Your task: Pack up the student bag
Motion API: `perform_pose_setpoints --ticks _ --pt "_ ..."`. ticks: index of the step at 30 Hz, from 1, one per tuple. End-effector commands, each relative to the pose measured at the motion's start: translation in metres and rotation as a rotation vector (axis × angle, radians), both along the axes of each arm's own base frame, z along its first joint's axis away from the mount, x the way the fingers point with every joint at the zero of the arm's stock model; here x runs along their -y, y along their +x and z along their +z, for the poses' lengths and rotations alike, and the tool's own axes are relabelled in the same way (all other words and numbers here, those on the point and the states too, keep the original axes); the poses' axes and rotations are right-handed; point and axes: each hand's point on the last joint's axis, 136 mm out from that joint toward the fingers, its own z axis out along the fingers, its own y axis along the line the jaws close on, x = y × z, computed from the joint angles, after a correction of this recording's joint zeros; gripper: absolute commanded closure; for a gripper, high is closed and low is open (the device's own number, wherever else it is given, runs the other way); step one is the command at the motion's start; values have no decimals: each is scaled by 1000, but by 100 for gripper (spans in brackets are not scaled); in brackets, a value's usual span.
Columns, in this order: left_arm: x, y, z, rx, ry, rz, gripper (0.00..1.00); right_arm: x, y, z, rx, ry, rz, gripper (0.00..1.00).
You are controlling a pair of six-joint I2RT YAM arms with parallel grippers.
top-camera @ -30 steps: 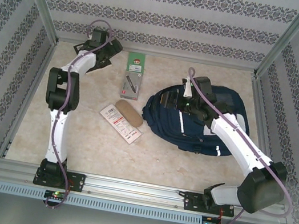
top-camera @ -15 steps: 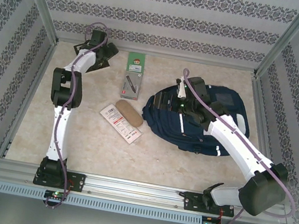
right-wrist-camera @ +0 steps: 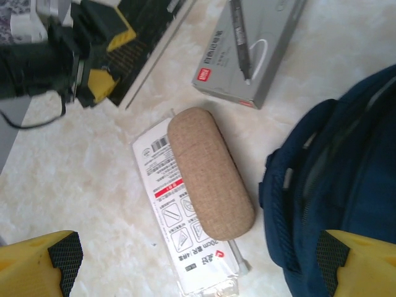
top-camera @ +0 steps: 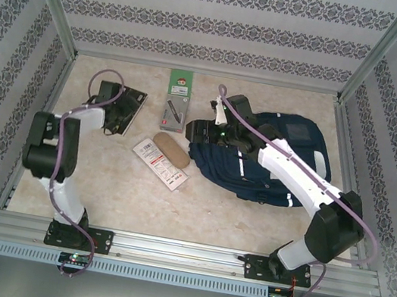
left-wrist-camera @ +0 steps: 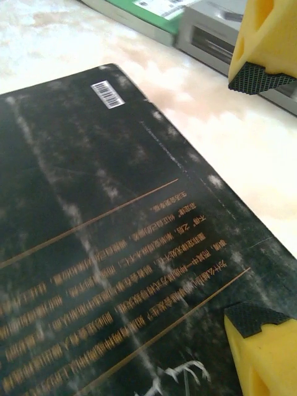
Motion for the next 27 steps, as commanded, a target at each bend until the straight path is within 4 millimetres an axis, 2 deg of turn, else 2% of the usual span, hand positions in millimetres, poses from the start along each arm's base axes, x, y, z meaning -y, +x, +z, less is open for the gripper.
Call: perform_pose_setpoints --ticks 1,6,12,14,17,20,23,26,27 --pt "17 -66 -34 -127 -62 62 9 -22 3 15 38 48 60 2" --pt "52 -112 -23 -94 -80 63 9 -36 3 6 12 55 79 2" --pt "93 -128 5 -19 -83 41 8 -52 0 -6 -31 74 84 2" --pt "97 -128 17 -5 -80 19 8 -58 -2 -8 -35 77 91 2" --pt "83 -133 40 8 4 3 6 -68 -6 -13 -43 82 97 4" --pt "60 -139 60 1 85 -23 6 -81 -10 -17 -56 108 101 12" --pt "38 -142 65 -38 117 -66 7 -99 -15 -26 -79 123 114 28" --pt "17 -141 64 -80 147 -104 7 -121 -19 -35 -73 102 139 52" --pt "11 -139 63 -91 159 -120 7 -129 -19 -38 -74 96 139 55"
